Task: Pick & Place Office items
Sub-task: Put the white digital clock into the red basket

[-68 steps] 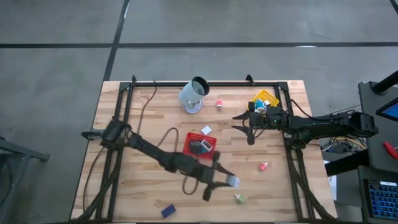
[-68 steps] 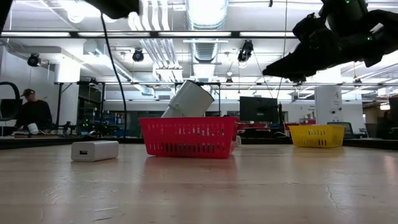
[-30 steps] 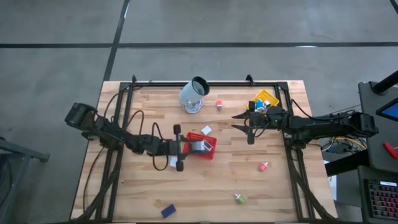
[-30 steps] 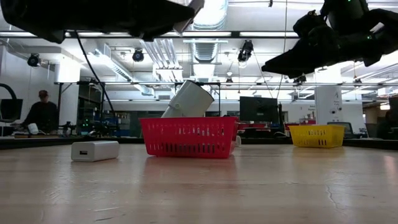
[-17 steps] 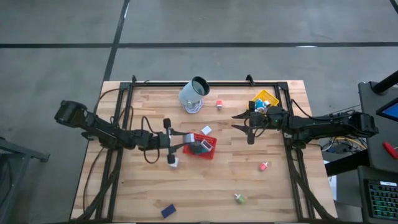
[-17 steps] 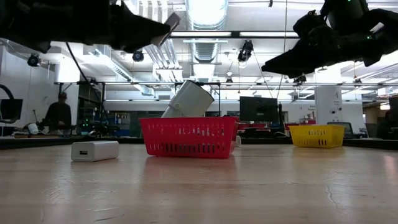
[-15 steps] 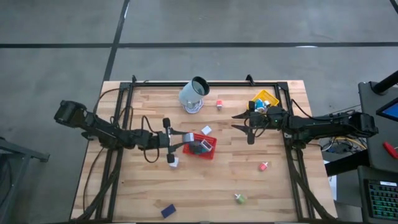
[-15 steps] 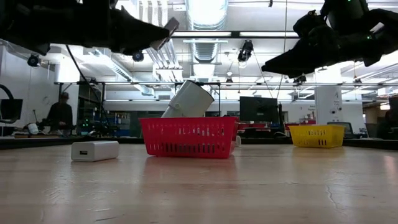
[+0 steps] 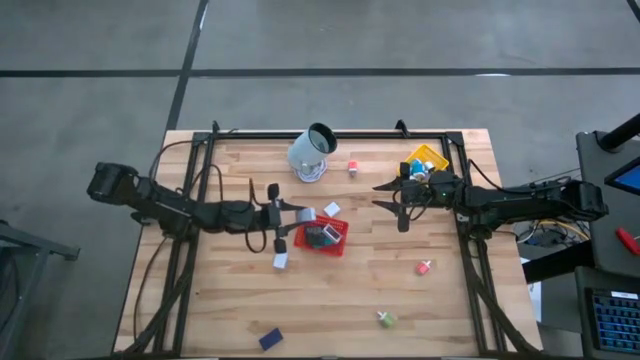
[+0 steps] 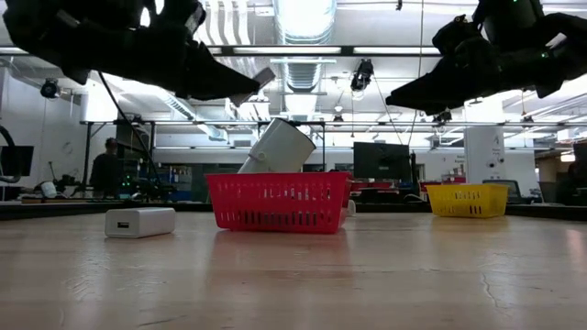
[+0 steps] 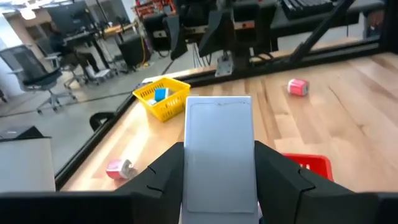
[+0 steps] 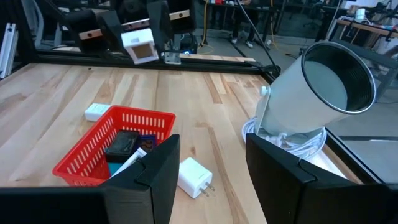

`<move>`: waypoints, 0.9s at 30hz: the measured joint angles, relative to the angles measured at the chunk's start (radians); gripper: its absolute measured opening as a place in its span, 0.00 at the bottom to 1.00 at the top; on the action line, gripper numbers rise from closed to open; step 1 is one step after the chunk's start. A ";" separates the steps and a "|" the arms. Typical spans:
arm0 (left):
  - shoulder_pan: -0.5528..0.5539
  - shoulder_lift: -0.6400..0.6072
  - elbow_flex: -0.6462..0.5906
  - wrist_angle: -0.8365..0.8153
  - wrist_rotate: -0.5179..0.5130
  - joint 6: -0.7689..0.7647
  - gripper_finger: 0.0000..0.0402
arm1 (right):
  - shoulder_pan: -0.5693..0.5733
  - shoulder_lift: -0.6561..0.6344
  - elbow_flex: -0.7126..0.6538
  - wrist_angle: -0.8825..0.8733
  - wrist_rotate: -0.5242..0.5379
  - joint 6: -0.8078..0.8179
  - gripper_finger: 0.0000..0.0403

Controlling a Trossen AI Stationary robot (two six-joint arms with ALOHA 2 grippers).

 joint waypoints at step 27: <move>0.065 0.013 0.269 -0.607 0.163 -0.037 0.38 | 0.000 0.000 0.000 -0.001 0.000 -0.001 0.44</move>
